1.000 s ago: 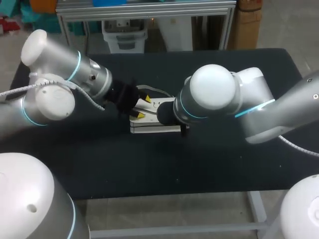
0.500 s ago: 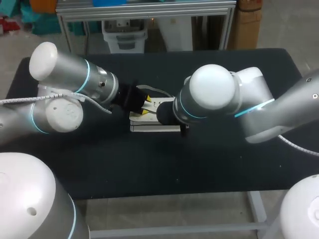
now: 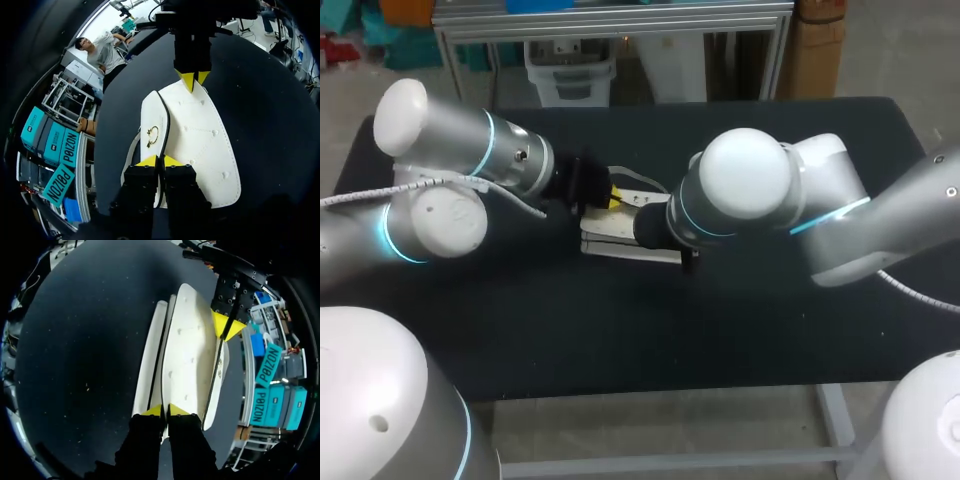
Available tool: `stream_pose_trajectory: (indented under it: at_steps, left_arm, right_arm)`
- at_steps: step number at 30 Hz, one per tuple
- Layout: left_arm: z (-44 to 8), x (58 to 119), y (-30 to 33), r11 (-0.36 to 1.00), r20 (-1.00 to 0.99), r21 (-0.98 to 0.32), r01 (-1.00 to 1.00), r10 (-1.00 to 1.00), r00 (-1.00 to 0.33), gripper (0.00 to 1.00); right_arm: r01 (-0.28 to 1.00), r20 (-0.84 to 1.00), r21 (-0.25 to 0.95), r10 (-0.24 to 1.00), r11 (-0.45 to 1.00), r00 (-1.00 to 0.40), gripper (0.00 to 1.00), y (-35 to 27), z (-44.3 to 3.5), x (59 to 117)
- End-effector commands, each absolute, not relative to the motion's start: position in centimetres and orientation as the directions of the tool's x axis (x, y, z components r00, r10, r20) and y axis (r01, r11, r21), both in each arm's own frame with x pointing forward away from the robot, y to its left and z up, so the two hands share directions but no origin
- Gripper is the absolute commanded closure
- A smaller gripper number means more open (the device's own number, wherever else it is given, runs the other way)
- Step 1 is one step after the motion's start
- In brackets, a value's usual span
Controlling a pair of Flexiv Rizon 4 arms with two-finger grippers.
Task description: Pick up the bag, open it, inspect its contents, close it, and place it on the opposite side
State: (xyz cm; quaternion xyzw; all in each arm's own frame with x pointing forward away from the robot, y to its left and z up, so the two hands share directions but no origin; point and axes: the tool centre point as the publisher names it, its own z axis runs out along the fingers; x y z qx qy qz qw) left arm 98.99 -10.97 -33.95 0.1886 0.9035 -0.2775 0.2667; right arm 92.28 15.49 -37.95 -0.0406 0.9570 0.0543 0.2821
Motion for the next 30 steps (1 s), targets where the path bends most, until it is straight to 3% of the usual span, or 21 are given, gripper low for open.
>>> stream_pose_trajectory:
  at_steps: [1, 15, 16, 18, 21, 25, 30]
  left_arm:
    - [-32.0, 99.9, -9.9, 0.764, -0.561, -0.435, 0.477, 0.184, -0.807, 1.0]
    - [-30.2, 101.3, -8.8, 0.784, -0.393, -0.512, 0.351, 0.149, -0.907, 1.0]
    - [-30.4, 101.3, -8.8, 0.782, -0.385, -0.514, 0.352, 0.156, -0.91, 0.92]
    - [-30.9, 101.0, -9.0, 0.784, -0.379, -0.508, 0.356, 0.168, -0.91, 0.64]
    - [-31.3, 100.6, -9.0, 0.783, -0.373, -0.506, 0.362, 0.18, -0.91, 0.4]
    - [-31.6, 100.0, -8.7, 0.769, -0.373, -0.526, 0.363, 0.175, -0.911, 0.27]
    - [-31.5, 99.2, -8.6, 0.749, -0.4, -0.551, 0.368, 0.149, -0.904, 0.25]
  right_arm:
    - [-0.108, -0.545, 0.08, -0.047, 0.991, -0.837, 1.0, 15.4, -38.3, 92.0]
    - [-0.108, -0.545, 0.08, -0.047, 0.991, -0.837, 1.0, 15.4, -38.3, 92.0]
    - [-0.108, -0.545, 0.08, -0.047, 0.991, -0.837, 1.0, 15.4, -38.3, 92.0]
    - [-0.108, -0.545, 0.08, -0.047, 0.991, -0.837, 1.0, 15.4, -38.3, 92.0]
    - [-0.108, -0.545, 0.08, -0.047, 0.991, -0.837, 1.0, 15.4, -38.3, 92.0]
    - [-0.108, -0.545, 0.08, -0.047, 0.991, -0.837, 1.0, 15.4, -38.3, 92.0]
    - [-0.108, -0.545, 0.08, -0.047, 0.991, -0.837, 1.0, 15.4, -38.3, 92.0]
